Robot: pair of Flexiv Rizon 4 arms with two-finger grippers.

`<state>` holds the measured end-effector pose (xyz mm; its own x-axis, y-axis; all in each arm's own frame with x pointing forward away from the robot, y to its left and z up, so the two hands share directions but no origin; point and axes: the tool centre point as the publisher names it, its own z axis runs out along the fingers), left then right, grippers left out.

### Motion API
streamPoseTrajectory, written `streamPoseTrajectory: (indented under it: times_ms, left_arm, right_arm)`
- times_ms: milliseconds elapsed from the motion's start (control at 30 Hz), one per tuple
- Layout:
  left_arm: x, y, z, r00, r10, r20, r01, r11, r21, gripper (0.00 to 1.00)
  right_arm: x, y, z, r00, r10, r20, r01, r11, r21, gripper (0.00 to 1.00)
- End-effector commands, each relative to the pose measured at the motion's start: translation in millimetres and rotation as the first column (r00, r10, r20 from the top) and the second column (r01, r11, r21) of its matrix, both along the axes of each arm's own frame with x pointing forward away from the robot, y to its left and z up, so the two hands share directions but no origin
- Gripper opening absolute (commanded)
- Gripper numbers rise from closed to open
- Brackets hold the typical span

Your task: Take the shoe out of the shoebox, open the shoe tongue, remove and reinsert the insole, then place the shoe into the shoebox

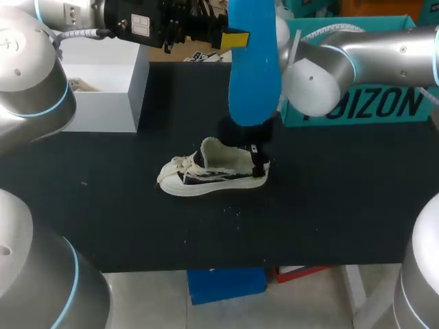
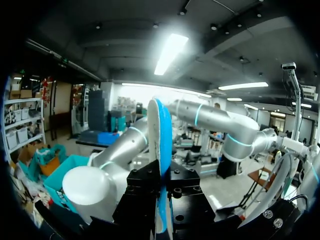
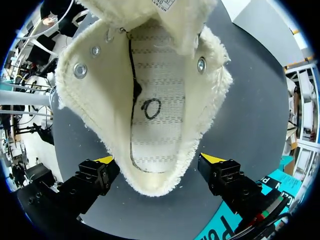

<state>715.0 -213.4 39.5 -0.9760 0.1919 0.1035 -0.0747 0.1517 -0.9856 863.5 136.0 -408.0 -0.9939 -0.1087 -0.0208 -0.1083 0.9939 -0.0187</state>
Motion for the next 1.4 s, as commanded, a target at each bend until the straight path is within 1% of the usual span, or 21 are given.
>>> streamPoseTrajectory:
  times_ms: [33, 167, 233, 267, 367, 500, 633, 767, 933, 967, 1267, 1400]
  left_arm:
    - [-0.6, -2, -1, 1.0, 0.005, 0.001, -0.005, 1.0, -0.002, 0.0]
    - [-0.6, -2, -1, 1.0, 0.005, 0.001, -0.005, 1.0, -0.002, 0.0]
    - [-0.6, -2, -1, 1.0, 0.005, 0.001, -0.005, 1.0, -0.002, 0.0]
    - [-0.6, -2, -1, 1.0, 0.005, 0.001, -0.005, 1.0, -0.002, 0.0]
    - [-0.6, -2, -1, 1.0, 0.005, 0.001, -0.005, 1.0, -0.002, 0.0]
    - [-0.6, -2, -1, 1.0, 0.005, 0.001, -0.005, 1.0, -0.002, 0.0]
    - [-0.6, -2, -1, 1.0, 0.005, 0.001, -0.005, 1.0, -0.002, 0.0]
    - [-0.6, -2, -1, 1.0, 0.005, 0.001, -0.005, 1.0, -0.002, 0.0]
    - [-0.6, -2, -1, 1.0, 0.005, 0.001, -0.005, 1.0, -0.002, 0.0]
    - [-0.6, -2, -1, 1.0, 0.005, 0.001, -0.005, 1.0, -0.002, 0.0]
    - [-0.6, -2, -1, 1.0, 0.005, 0.001, -0.005, 1.0, -0.002, 0.0]
    - [-0.6, -2, -1, 1.0, 0.005, 0.001, -0.005, 1.0, -0.002, 0.0]
  right_arm:
    - [-0.5, -4, 2, 0.999, 0.039, -0.008, -0.037, 0.991, 0.13, 1.0]
    - [-2.7, 0, 4, 0.994, 0.111, -0.008, -0.105, 0.958, 0.266, 1.0]
    - [-3.5, 2, 5, 0.99, 0.14, -0.008, -0.13, 0.937, 0.324, 1.0]
    - [-4.1, 5, 5, 0.987, 0.161, -0.007, -0.147, 0.919, 0.367, 1.0]
    - [-4.9, 8, 5, 0.982, 0.188, -0.005, -0.167, 0.886, 0.432, 1.0]
    - [-5.7, 10, 4, 0.984, 0.18, -0.001, -0.155, 0.851, 0.502, 1.0]
    - [-5.3, 14, 5, 0.987, 0.162, 0.005, -0.134, 0.803, 0.581, 1.0]
    - [-3.8, 15, 0, 0.987, 0.16, 0.009, -0.131, 0.771, 0.623, 1.0]
    - [-4.4, 12, -10, 0.989, 0.15, -0.004, -0.107, 0.728, 0.677, 1.0]
    - [-4.5, 11, -12, 0.989, 0.147, -0.006, -0.103, 0.727, 0.679, 1.0]
    - [-2.8, -3, -19, 0.993, 0.119, -0.014, -0.068, 0.654, 0.754, 1.0]
    - [0.0, -5, -24, 0.992, 0.124, -0.028, -0.059, 0.64, 0.766, 1.0]
